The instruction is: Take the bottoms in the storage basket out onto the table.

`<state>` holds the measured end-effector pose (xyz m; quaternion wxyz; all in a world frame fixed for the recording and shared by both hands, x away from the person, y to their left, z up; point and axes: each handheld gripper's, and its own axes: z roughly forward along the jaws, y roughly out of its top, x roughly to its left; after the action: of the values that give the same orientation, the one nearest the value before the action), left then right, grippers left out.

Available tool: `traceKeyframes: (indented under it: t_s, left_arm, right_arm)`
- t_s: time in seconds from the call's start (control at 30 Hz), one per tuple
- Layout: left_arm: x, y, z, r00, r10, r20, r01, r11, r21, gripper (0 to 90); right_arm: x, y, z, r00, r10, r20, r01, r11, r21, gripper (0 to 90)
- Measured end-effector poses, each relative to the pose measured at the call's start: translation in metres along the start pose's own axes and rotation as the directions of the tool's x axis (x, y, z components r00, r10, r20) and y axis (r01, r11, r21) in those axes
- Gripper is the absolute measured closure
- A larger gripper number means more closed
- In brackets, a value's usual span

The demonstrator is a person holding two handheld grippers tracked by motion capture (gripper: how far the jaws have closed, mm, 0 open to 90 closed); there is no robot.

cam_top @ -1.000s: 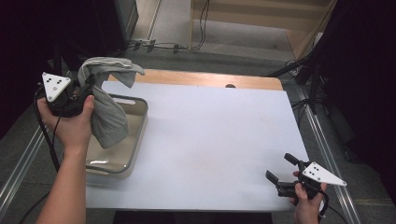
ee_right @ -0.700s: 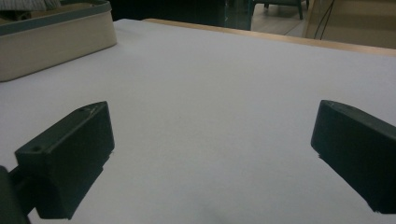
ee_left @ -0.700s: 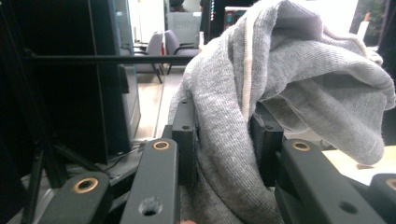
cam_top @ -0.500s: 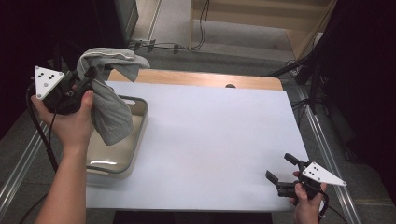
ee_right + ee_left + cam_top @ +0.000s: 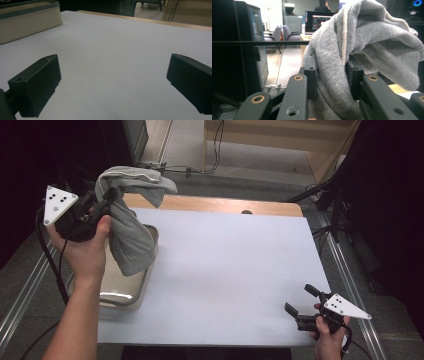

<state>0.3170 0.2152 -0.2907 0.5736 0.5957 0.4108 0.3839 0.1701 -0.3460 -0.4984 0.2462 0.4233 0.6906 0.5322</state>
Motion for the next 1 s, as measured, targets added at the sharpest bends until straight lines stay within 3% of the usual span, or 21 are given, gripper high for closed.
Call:
traceKeyframes:
  t_s: [0.47,0.63,1.0]
  left_arm:
    - [-0.036,-0.004,0.008,0.9917,-0.034,0.124,0.034,0.9994,0.008,68.8]
    - [-0.050,-0.010,0.012,0.9854,-0.048,0.163,0.045,0.9987,0.022,68.8]
    - [-0.081,-0.018,0.019,0.9692,-0.044,0.242,0.031,0.9979,0.056,68.8]
  right_arm:
    - [-0.001,0.000,-0.001,1.0000,0.004,0.002,-0.004,1.000,0.000,0.0]
    - [-0.001,0.000,-0.001,1.0000,0.005,0.002,-0.005,1.000,-0.002,0.0]
    - [-0.001,0.001,-0.002,1.0000,0.006,-0.001,-0.006,1.000,-0.008,0.0]
